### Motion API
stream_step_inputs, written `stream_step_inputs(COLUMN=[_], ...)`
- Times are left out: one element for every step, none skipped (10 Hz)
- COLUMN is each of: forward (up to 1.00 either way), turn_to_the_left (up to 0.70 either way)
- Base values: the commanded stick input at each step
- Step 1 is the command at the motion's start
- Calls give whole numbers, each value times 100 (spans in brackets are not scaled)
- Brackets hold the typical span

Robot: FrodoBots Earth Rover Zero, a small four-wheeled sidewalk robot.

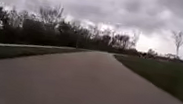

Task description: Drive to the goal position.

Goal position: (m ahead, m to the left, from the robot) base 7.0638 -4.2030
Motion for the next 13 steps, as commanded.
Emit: stream_step_inputs(forward=[100, 100, 100, 100, 100, 100, 100, 100, 100, 100, 100, 100, 100], turn_to_the_left=[0, 0, -12, -31, -35, -34, -22, -9, 0, 0, 0, 0, 0])
